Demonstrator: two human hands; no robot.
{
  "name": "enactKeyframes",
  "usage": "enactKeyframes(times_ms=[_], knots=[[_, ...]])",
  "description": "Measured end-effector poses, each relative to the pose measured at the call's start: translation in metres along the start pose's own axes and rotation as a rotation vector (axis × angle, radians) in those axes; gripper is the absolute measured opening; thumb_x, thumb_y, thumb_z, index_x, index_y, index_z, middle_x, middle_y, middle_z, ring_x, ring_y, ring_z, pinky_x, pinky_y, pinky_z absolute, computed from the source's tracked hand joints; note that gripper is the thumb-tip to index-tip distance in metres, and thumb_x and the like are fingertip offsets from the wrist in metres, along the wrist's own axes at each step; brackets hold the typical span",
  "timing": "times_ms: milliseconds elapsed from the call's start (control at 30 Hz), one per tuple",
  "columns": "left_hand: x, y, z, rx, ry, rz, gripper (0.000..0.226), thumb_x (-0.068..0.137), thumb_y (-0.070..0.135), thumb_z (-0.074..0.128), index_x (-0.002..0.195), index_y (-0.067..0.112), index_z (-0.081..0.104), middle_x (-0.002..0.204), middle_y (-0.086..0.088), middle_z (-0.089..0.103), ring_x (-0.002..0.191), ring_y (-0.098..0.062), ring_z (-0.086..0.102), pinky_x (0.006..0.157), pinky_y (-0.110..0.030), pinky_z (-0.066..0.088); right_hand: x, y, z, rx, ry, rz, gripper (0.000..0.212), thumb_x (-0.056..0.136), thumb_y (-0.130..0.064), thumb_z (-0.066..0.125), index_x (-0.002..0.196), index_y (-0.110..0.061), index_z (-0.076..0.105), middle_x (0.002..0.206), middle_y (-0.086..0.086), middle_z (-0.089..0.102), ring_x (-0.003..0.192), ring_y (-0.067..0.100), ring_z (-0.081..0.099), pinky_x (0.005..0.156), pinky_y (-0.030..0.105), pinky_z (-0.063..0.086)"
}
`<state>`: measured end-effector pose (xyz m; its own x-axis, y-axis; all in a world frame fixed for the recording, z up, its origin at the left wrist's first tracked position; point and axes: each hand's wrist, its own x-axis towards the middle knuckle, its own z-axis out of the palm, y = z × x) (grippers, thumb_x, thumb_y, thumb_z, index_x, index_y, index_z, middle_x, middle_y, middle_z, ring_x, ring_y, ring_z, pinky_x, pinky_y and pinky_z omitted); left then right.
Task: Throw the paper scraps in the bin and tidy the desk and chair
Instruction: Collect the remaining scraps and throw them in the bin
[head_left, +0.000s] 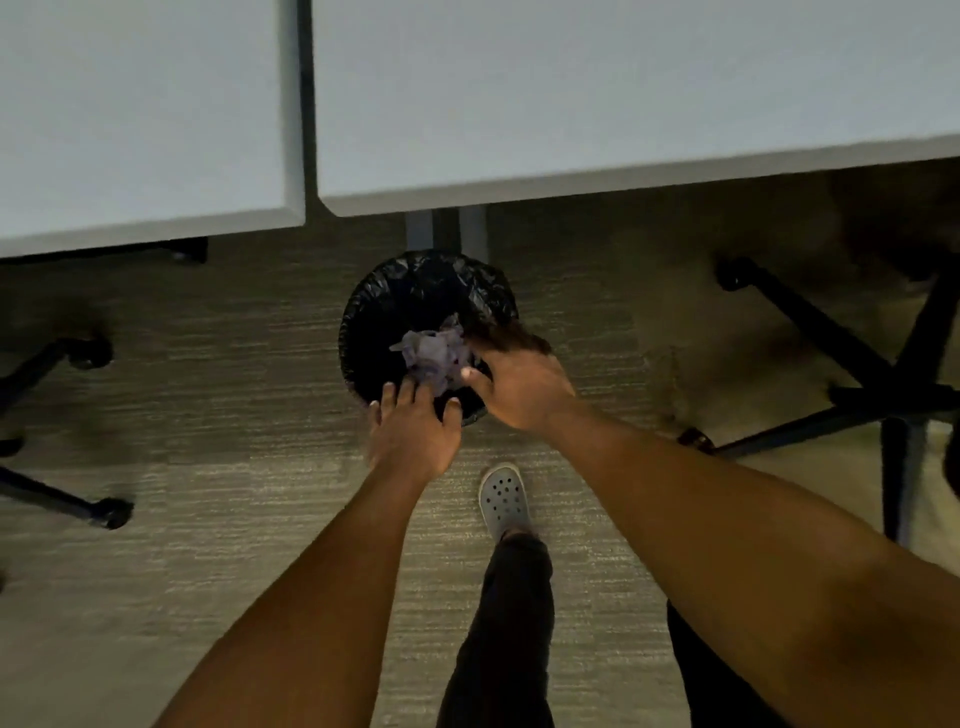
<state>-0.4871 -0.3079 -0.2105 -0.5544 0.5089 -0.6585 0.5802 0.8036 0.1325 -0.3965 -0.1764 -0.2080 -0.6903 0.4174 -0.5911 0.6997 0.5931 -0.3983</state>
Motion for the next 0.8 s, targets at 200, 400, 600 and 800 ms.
enactKeyframes(times_ms=[200, 400, 600, 800], knots=[[-0.065, 0.069, -0.034, 0.102, 0.007, 0.165, 0.053, 0.096, 0.046, 0.038, 0.133, 0.010, 0.050, 0.141, -0.014, 0.052, 0.137, -0.031, 0.037, 0.114, -0.047, 0.025, -0.087, 0.031, -0.059, 0.021, 0.156, 0.030, 0.052, 0.098, -0.049, 0.032, 0.136, -0.018, 0.049, 0.142, 0.011, 0.048, 0.137, 0.031, 0.033, 0.115, 0.048, 0.022], [-0.110, 0.172, -0.063, 0.134, 0.076, 0.395, 0.063, 0.096, 0.041, 0.042, 0.148, 0.007, 0.033, 0.155, -0.013, 0.035, 0.145, -0.030, 0.025, 0.118, -0.048, 0.021, -0.156, 0.079, -0.129, 0.103, 0.337, 0.112, 0.054, 0.099, -0.050, 0.031, 0.139, -0.018, 0.046, 0.153, 0.008, 0.036, 0.146, 0.026, 0.021, 0.119, 0.046, 0.016], [-0.143, 0.291, -0.072, 0.139, 0.109, 0.621, 0.068, 0.094, 0.041, 0.049, 0.151, 0.012, 0.024, 0.160, -0.013, 0.025, 0.148, -0.030, 0.018, 0.121, -0.048, 0.015, -0.233, 0.158, -0.185, 0.179, 0.562, 0.232, 0.050, 0.098, -0.049, 0.035, 0.135, -0.020, 0.051, 0.149, 0.005, 0.044, 0.143, 0.023, 0.029, 0.118, 0.045, 0.023], [-0.183, 0.405, -0.052, 0.200, 0.084, 0.795, 0.073, 0.095, 0.043, 0.050, 0.154, 0.013, 0.017, 0.162, -0.010, 0.017, 0.150, -0.026, 0.013, 0.121, -0.046, 0.018, -0.324, 0.255, -0.211, 0.335, 0.814, 0.378, 0.044, 0.099, -0.041, 0.041, 0.130, -0.015, 0.057, 0.139, 0.006, 0.054, 0.136, 0.023, 0.039, 0.112, 0.040, 0.033]])
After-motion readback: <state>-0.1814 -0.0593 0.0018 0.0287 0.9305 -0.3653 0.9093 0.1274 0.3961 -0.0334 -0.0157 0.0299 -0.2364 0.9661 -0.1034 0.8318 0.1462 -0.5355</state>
